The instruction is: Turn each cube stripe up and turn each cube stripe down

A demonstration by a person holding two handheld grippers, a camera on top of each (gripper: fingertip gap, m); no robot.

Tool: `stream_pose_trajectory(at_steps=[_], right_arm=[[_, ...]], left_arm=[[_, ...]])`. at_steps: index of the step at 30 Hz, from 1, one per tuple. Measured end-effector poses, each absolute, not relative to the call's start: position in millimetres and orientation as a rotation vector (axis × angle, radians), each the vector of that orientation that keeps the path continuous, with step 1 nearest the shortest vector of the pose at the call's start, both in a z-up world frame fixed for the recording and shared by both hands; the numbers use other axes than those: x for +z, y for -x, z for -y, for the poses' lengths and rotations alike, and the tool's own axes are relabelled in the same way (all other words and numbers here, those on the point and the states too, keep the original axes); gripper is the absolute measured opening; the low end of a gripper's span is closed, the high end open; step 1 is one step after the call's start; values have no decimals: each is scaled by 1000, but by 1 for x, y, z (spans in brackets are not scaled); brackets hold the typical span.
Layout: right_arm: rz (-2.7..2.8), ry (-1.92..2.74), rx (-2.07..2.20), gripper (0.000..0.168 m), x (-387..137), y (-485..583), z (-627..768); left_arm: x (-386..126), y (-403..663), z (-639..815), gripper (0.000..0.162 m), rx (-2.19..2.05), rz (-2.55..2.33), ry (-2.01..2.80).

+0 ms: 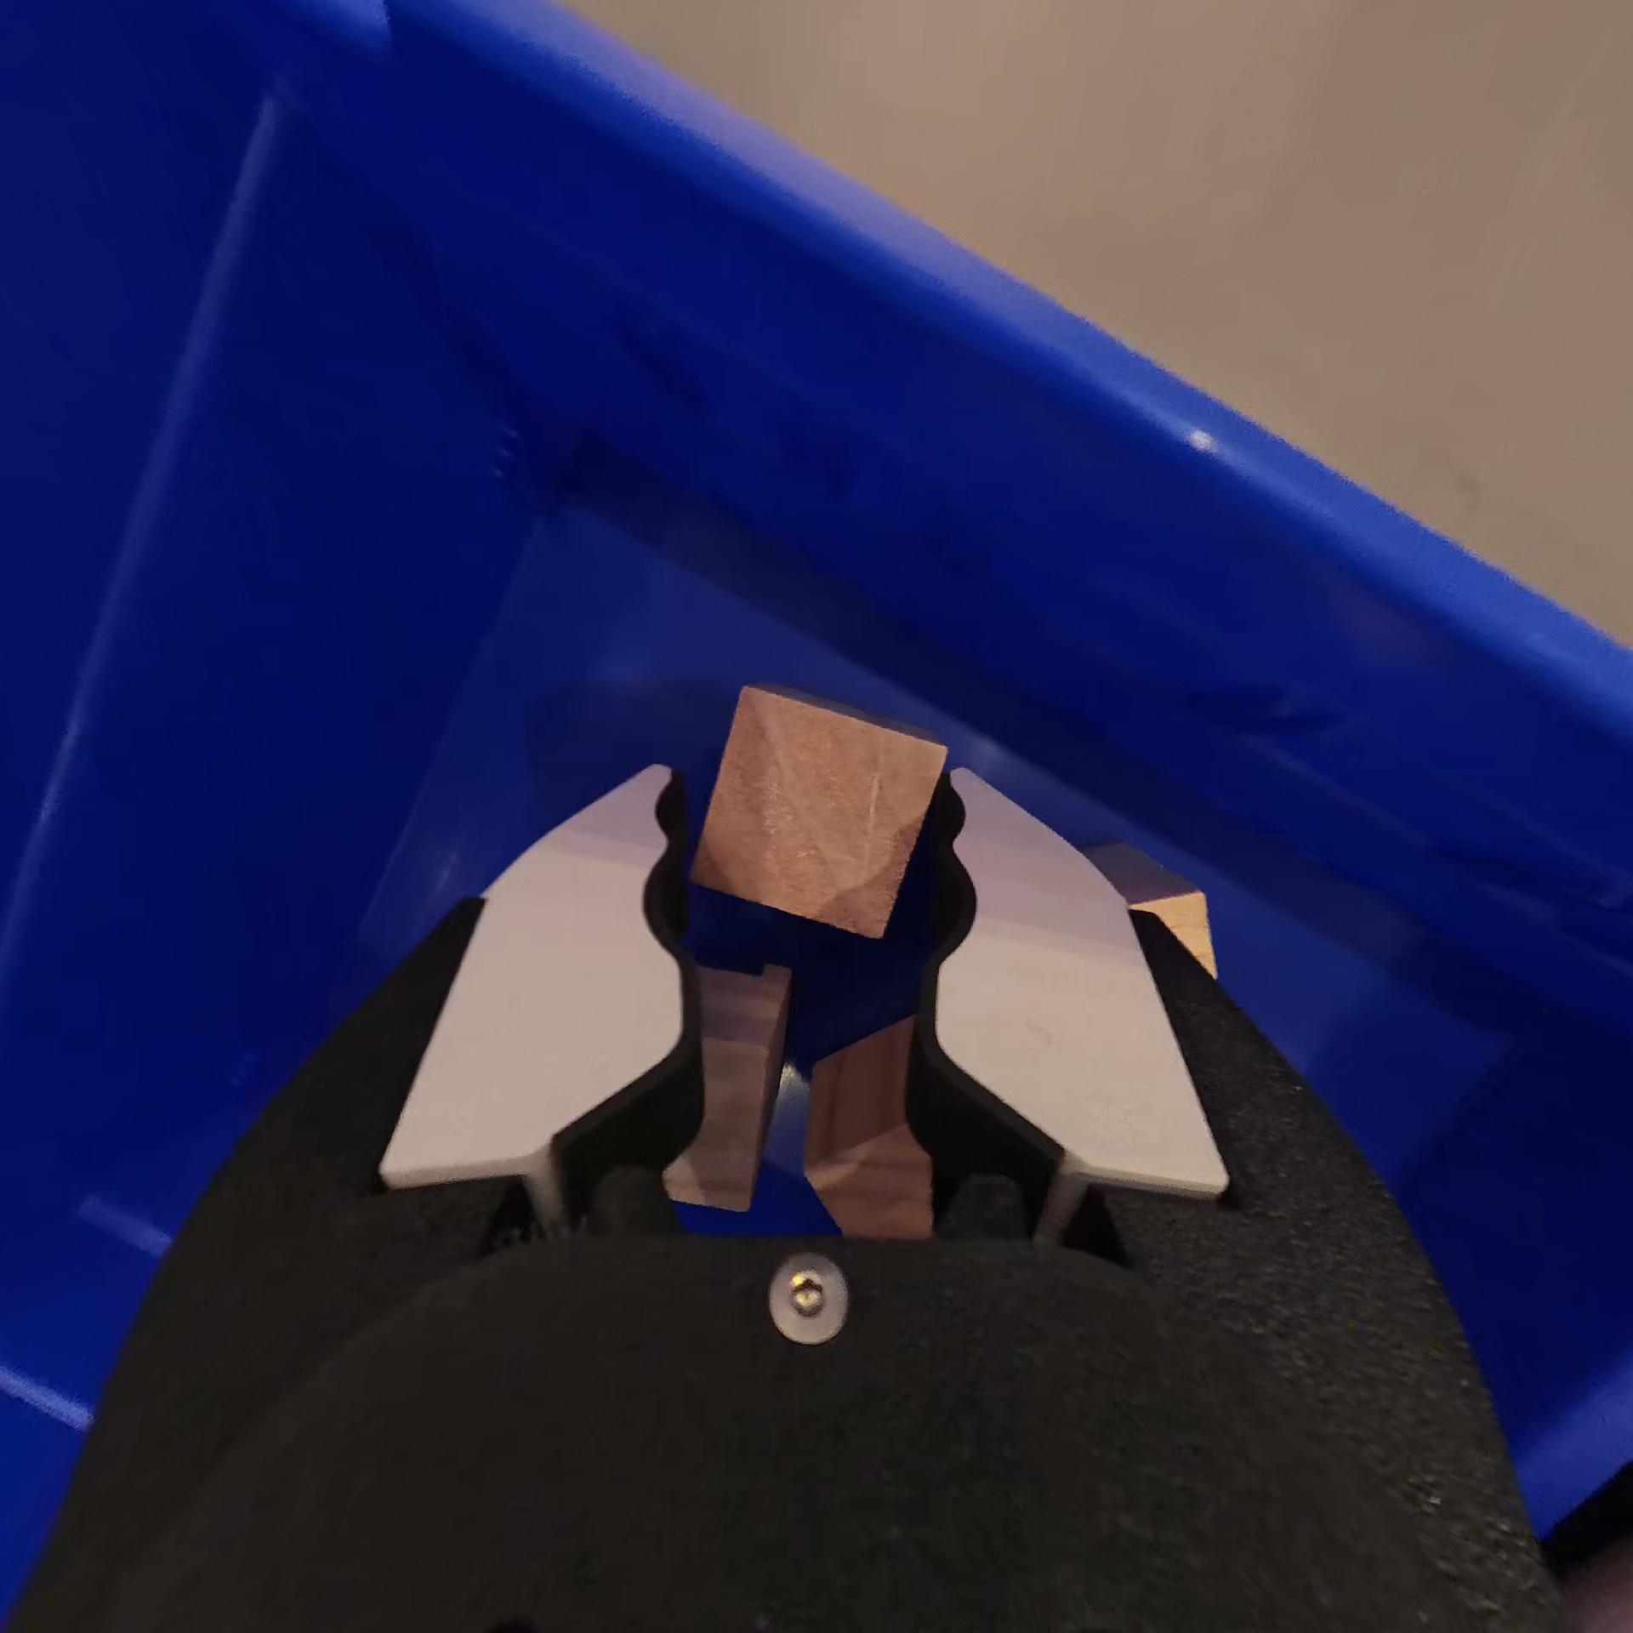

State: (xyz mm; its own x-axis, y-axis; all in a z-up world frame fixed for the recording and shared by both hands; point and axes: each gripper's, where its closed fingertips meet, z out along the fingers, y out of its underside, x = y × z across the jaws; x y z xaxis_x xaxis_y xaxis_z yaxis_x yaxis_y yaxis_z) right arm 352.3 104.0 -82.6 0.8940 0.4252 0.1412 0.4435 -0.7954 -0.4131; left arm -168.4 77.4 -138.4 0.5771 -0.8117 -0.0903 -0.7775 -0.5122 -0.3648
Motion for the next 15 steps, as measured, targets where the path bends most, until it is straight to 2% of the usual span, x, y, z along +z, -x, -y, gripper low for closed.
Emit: stream_pose_trajectory(at_steps=[1,4,9,12,15], right_arm=[[639,2617,-54,68,-83,-351,-104],[656,2622,-53,69,-85,-349,-103],[677,2619,-55,69,-85,-348,-101],[671,2593,-67,68,-78,-348,-102],[659,2537,-102,68,-65,-348,-105]], left_arm=[[-139,169,-79,57,-123,-1277,2451],[-139,167,-76,50,-152,-1285,2458],[-133,172,-80,49,-34,-1283,2458],[-102,175,-89,49,8,-1151,2398],[-47,181,-97,49,23,-933,2272]])
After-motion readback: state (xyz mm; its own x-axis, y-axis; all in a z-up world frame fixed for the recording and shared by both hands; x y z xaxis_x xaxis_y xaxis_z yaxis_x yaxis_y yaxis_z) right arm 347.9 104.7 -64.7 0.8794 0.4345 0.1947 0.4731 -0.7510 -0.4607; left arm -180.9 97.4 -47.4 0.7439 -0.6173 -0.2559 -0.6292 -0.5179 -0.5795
